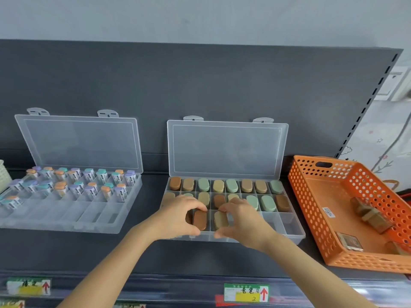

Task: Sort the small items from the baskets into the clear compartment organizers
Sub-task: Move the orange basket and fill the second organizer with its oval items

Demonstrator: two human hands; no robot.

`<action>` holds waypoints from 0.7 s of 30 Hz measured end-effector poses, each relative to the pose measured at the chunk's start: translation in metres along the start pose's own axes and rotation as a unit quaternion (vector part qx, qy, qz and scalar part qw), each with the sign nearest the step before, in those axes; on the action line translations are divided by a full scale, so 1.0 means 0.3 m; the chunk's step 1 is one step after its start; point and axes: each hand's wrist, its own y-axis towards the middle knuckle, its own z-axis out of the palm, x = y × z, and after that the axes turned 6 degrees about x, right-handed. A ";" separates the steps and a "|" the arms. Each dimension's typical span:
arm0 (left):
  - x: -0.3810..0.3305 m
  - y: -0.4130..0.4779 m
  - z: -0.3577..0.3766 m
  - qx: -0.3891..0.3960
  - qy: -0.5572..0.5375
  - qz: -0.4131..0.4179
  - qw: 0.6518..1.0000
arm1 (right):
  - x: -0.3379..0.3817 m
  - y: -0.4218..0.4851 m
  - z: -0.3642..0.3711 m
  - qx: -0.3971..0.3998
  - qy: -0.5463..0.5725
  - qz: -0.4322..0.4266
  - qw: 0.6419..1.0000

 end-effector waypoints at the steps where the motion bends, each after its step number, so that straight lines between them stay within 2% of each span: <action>1: 0.001 0.000 0.001 -0.001 0.007 -0.001 1.000 | -0.002 0.001 0.000 0.003 -0.005 -0.001 1.000; 6: -0.003 -0.013 0.010 -0.006 0.002 -0.018 1.000 | -0.004 -0.002 0.009 0.007 -0.025 -0.008 1.000; 10: -0.019 -0.025 0.008 -0.025 -0.010 -0.023 0.999 | -0.018 -0.022 0.001 -0.012 0.032 -0.020 0.999; 17: -0.138 0.020 0.005 -0.057 -0.028 0.037 0.997 | -0.081 -0.114 -0.093 -0.090 0.118 -0.025 0.989; 21: -0.239 0.079 0.017 -0.060 -0.027 0.078 0.995 | -0.162 -0.186 -0.176 -0.152 0.097 0.016 0.983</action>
